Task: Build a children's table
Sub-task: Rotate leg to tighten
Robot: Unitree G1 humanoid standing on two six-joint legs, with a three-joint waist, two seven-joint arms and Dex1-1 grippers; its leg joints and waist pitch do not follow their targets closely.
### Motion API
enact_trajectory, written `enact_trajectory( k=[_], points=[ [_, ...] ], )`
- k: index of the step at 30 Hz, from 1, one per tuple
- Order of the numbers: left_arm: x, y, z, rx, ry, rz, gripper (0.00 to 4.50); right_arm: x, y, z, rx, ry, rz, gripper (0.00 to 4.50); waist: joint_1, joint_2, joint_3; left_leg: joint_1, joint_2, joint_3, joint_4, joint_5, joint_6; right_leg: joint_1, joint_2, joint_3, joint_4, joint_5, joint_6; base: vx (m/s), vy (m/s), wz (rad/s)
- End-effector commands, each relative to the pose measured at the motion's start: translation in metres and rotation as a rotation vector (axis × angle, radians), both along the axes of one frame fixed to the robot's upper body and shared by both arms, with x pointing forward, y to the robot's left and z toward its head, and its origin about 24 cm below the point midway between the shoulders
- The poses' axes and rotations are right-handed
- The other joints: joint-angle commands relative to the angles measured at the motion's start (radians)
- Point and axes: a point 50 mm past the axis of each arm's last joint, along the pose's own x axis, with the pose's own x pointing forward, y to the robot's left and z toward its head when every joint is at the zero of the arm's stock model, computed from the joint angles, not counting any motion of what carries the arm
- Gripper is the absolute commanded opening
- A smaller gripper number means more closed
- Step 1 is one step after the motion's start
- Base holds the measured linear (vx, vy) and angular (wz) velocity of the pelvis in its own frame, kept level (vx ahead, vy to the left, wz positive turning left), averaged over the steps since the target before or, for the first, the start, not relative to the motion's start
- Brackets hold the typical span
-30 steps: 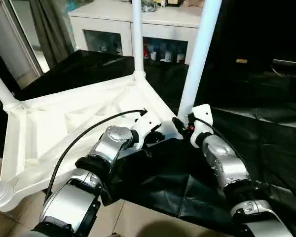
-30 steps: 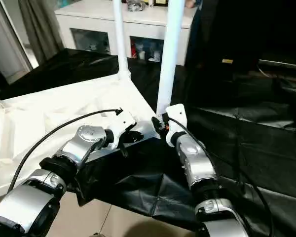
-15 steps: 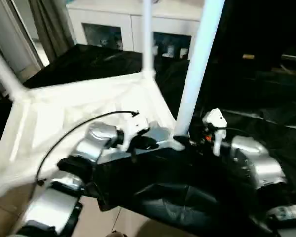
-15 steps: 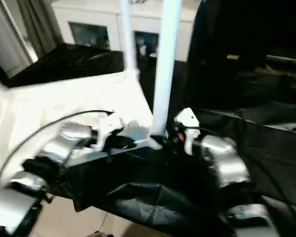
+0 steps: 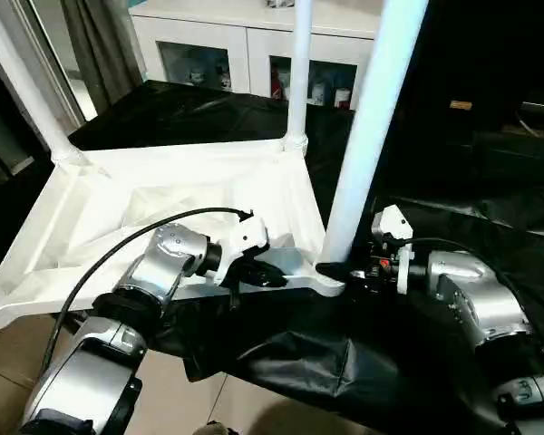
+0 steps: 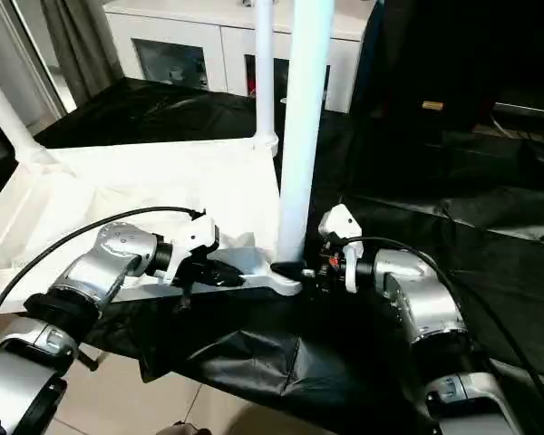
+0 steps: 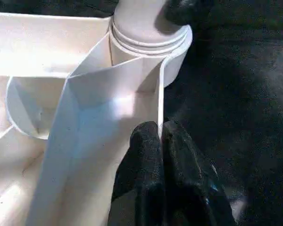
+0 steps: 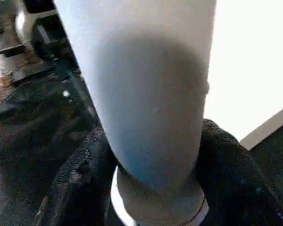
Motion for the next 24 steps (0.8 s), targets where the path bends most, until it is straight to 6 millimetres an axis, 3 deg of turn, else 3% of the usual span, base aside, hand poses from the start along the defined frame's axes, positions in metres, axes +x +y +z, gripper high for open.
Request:
enact_trajectory(
  k=[1, 4, 5, 7, 11, 13, 16, 17, 20, 21, 22, 24],
  points=[
    [0.007, -0.006, -0.002, 0.019, -0.022, 0.094, 0.00, 0.000, 0.008, -0.012, -0.024, 0.005, -0.093, 2.15, -0.001, -0.006, -0.068, 0.023, 0.026, -0.016, -0.063, -0.254, 0.026, 0.044, -0.055, 0.033, -0.068, -0.186, -0.235, 0.000, 0.000, 0.00],
    [0.019, -0.021, 0.003, -0.014, -0.069, 0.239, 0.00, 0.005, 0.013, -0.032, -0.059, 0.027, -0.324, 2.05, -0.010, -0.006, -0.063, 0.026, 0.023, -0.018, -0.068, -0.295, 0.001, 0.041, -0.057, 0.035, -0.079, -0.282, -0.208, 0.000, 0.000, 0.00],
    [0.020, -0.022, 0.003, -0.015, -0.070, 0.243, 0.00, 0.005, 0.013, -0.032, -0.059, 0.028, -0.330, 2.02, -0.012, -0.007, -0.062, 0.026, 0.022, -0.018, -0.069, -0.301, -0.003, 0.041, -0.057, 0.034, -0.081, -0.298, -0.202, 0.000, 0.000, 0.00],
    [0.027, -0.036, 0.005, -0.013, -0.124, 0.344, 0.00, 0.008, 0.027, -0.043, -0.055, 0.060, -0.489, 1.99, -0.016, -0.005, -0.060, 0.030, 0.022, -0.020, -0.071, -0.328, -0.011, 0.037, -0.056, 0.035, -0.089, -0.345, -0.179, 0.000, 0.000, 0.00],
    [0.030, -0.050, 0.007, -0.027, -0.147, 0.402, 0.00, 0.009, 0.043, -0.046, -0.062, 0.062, -0.552, 1.98, -0.021, -0.004, -0.059, 0.036, 0.021, -0.023, -0.076, -0.365, -0.015, 0.034, -0.055, 0.033, -0.097, -0.384, -0.157, 0.000, 0.000, 0.00],
    [0.030, -0.059, 0.008, -0.045, -0.155, 0.414, 0.00, 0.011, 0.057, -0.045, -0.056, 0.057, -0.559, 1.97, -0.024, -0.004, -0.058, 0.030, 0.019, -0.025, -0.078, -0.367, -0.014, 0.036, -0.055, 0.033, -0.099, -0.389, -0.153, 0.000, 0.000, 0.00],
    [0.028, -0.066, 0.008, -0.055, -0.157, 0.387, 0.00, 0.011, 0.074, -0.039, -0.074, -0.011, -0.458, 1.97, -0.028, -0.006, -0.057, 0.034, 0.019, -0.025, -0.078, -0.389, -0.010, 0.033, -0.056, 0.032, -0.106, -0.411, -0.142, 0.000, 0.000, 0.00],
    [0.027, -0.066, 0.007, -0.056, -0.156, 0.363, 0.00, 0.011, 0.076, -0.036, -0.073, -0.034, -0.416, 1.97, -0.029, -0.009, -0.058, 0.030, 0.020, -0.026, -0.079, -0.383, -0.005, 0.036, -0.056, 0.033, -0.104, -0.404, -0.139, 0.000, 0.000, 0.00],
    [0.022, -0.061, 0.005, -0.058, -0.143, 0.289, 0.00, 0.010, 0.071, -0.029, -0.010, -0.031, -0.356, 2.63, -0.027, -0.010, -0.062, 0.027, 0.022, -0.025, -0.079, -0.358, 0.010, 0.040, -0.056, 0.035, -0.098, -0.357, -0.147, 0.000, 0.000, 0.00],
    [0.020, -0.059, 0.004, -0.063, -0.136, 0.248, 0.00, 0.010, 0.067, -0.027, 0.001, -0.031, -0.322, 2.70, -0.027, -0.017, -0.061, 0.024, 0.021, -0.024, -0.078, -0.346, 0.016, 0.042, -0.055, 0.035, -0.096, -0.338, -0.151, 0.000, 0.000, 0.00],
    [0.018, -0.057, 0.003, -0.066, -0.133, 0.225, 0.00, 0.010, 0.064, -0.026, 0.003, -0.032, -0.301, 2.70, -0.025, -0.013, -0.066, 0.019, 0.023, -0.023, -0.074, -0.300, 0.034, 0.047, -0.057, 0.036, -0.086, -0.261, -0.172, 0.000, 0.000, 0.00],
    [0.015, -0.045, -0.001, -0.042, -0.109, 0.175, 0.00, 0.009, 0.050, -0.022, -0.016, -0.041, -0.240, 2.94, -0.024, -0.017, -0.066, 0.017, 0.023, -0.020, -0.069, -0.261, 0.050, 0.049, -0.056, 0.034, -0.079, -0.202, -0.195, 0.000, 0.000, 0.00]
  ],
)
